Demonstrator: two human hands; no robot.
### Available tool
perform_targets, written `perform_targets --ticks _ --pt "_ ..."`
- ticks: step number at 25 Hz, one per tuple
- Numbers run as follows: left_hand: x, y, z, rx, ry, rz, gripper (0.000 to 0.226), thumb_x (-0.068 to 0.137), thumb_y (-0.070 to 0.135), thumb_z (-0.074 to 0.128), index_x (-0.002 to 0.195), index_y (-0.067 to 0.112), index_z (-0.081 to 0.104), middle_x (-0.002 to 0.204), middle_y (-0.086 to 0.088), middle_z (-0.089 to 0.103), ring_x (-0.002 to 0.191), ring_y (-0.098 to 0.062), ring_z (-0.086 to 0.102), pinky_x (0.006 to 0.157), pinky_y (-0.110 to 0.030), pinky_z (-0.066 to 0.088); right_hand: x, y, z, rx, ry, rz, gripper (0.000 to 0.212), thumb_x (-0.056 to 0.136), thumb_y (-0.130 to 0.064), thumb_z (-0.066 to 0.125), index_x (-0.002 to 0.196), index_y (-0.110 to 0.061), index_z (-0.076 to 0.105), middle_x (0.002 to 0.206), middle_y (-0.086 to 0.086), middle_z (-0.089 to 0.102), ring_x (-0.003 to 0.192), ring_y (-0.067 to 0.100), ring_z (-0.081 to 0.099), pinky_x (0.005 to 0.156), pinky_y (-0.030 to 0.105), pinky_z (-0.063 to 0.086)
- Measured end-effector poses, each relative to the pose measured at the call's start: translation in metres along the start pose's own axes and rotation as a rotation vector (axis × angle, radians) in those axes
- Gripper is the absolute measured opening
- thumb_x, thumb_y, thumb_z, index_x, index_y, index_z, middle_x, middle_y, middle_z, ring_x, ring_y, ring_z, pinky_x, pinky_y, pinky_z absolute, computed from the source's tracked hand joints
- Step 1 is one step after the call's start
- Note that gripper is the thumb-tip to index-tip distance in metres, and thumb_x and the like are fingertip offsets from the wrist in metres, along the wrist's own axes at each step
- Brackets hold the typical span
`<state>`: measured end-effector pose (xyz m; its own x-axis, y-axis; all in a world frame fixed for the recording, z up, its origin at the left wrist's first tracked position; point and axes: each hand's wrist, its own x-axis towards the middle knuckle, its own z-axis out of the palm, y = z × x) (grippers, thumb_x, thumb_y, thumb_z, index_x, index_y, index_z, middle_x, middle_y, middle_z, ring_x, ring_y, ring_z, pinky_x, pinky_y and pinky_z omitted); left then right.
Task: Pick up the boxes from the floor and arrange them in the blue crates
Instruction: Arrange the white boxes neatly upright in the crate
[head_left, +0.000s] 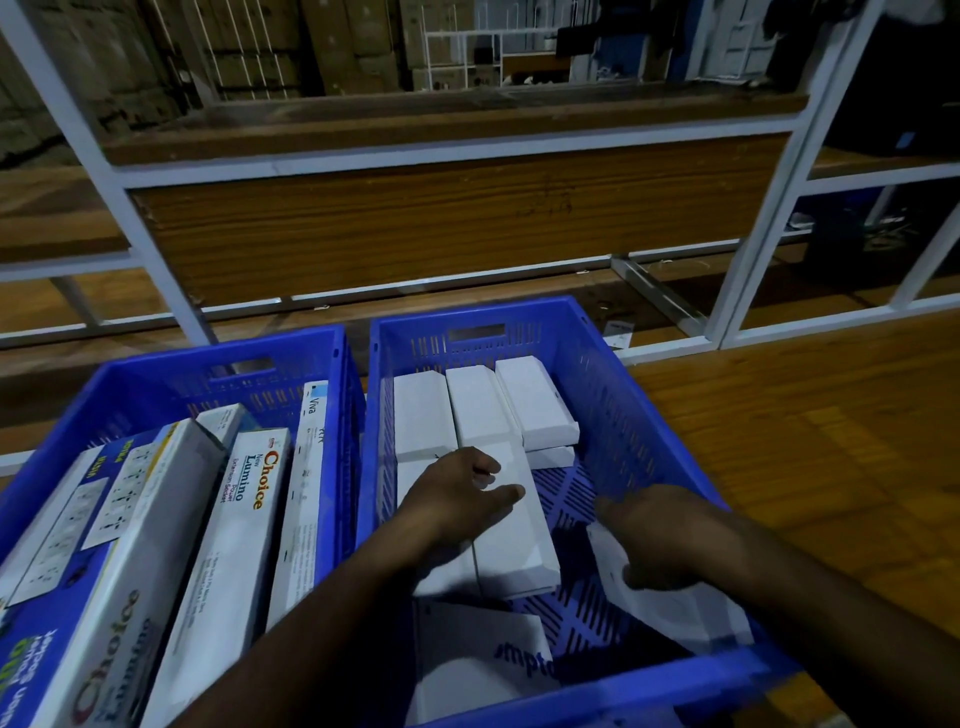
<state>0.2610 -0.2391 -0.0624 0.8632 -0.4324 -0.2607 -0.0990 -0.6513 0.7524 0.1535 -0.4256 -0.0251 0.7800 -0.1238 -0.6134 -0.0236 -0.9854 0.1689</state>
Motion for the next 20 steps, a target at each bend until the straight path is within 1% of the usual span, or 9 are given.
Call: perform_targets --ticks 3,5,9,11,13,15,17,18,20 --pt "-0.002 0.004 0.001 -0.068 -0.025 -0.015 0.032 0.087 0.037 0.076 0.112 0.023 0.062 0.109 0.004 0.064 0.081 0.002 0.059 0.062 -0.007 0.045 0.001 0.003 -0.007 0.071 0.061 0.019 0.055 0.093 -0.024 0.058 0.143 -0.016 0.038 0.139 0.008 0.053 0.123 0.027 0.054 0.097 0.035 0.048" --pt "-0.004 0.007 0.002 -0.173 -0.045 -0.04 0.031 0.089 0.028 0.076 0.114 0.016 0.062 0.105 -0.001 0.064 0.075 0.001 0.059 0.05 -0.004 0.042 0.002 0.008 -0.012 0.161 0.205 0.048 0.047 0.092 -0.023 0.056 0.138 -0.018 0.043 0.135 0.007 0.056 0.12 0.026 0.056 0.093 0.034 0.049" --pt "-0.011 0.017 0.002 -0.381 -0.097 -0.071 0.031 0.091 0.021 0.075 0.117 0.008 0.062 0.101 -0.008 0.066 0.072 -0.005 0.064 0.054 -0.006 0.045 0.003 0.014 -0.024 0.324 0.51 0.112 0.043 0.09 -0.024 0.059 0.13 -0.019 0.045 0.126 0.006 0.06 0.109 0.026 0.061 0.086 0.039 0.054" --pt "-0.011 0.024 0.004 -0.45 -0.131 -0.072 0.029 0.093 0.02 0.073 0.115 0.007 0.061 0.092 -0.012 0.062 0.075 -0.017 0.06 0.063 -0.02 0.048 0.007 0.019 -0.03 0.462 0.659 0.13 0.047 0.089 -0.024 0.063 0.132 -0.02 0.045 0.123 0.005 0.06 0.101 0.023 0.061 0.08 0.035 0.054" --pt "-0.01 0.031 0.005 -0.486 -0.169 -0.056 0.022 0.095 0.02 0.07 0.106 0.006 0.058 0.088 -0.016 0.051 0.082 -0.024 0.049 0.073 -0.037 0.042 0.014 0.022 -0.032 0.724 0.775 0.109 0.051 0.09 -0.022 0.066 0.136 -0.021 0.044 0.122 0.001 0.06 0.095 0.016 0.056 0.074 0.03 0.048" --pt "-0.007 0.036 0.007 -0.519 -0.187 -0.046 0.026 0.097 0.028 0.067 0.096 0.004 0.056 0.086 -0.017 0.049 0.081 -0.028 0.044 0.076 -0.04 0.042 0.024 0.022 -0.032 1.201 0.708 0.029 0.046 0.092 -0.02 0.067 0.135 -0.017 0.05 0.12 0.001 0.063 0.094 0.015 0.06 0.071 0.03 0.048" --pt "-0.004 0.04 0.008 -0.543 -0.178 -0.089 0.037 0.097 0.039 0.065 0.098 0.001 0.067 0.095 -0.019 0.07 0.085 -0.03 0.061 0.085 -0.04 0.057 0.032 0.018 -0.03 1.706 0.512 -0.031 0.032 0.094 -0.014 0.065 0.124 -0.008 0.058 0.115 0.011 0.069 0.088 0.023 0.067 0.066 0.033 0.052" --pt "-0.003 0.043 0.009 -0.569 -0.175 -0.116 0.036 0.098 0.04 0.063 0.104 0.005 0.071 0.106 -0.014 0.075 0.092 -0.025 0.067 0.089 -0.04 0.06 0.035 0.017 -0.029 1.865 0.428 -0.031 0.027 0.094 -0.01 0.064 0.119 -0.003 0.06 0.112 0.017 0.07 0.084 0.027 0.067 0.065 0.034 0.053" --pt "0.0 0.046 0.008 -0.608 -0.185 -0.134 0.029 0.101 0.035 0.059 0.112 0.012 0.072 0.117 -0.009 0.075 0.096 -0.018 0.069 0.088 -0.036 0.06 0.039 0.016 -0.028 1.995 0.335 -0.043 0.028 0.093 -0.006 0.064 0.118 0.004 0.06 0.105 0.022 0.07 0.082 0.032 0.067 0.068 0.038 0.055"
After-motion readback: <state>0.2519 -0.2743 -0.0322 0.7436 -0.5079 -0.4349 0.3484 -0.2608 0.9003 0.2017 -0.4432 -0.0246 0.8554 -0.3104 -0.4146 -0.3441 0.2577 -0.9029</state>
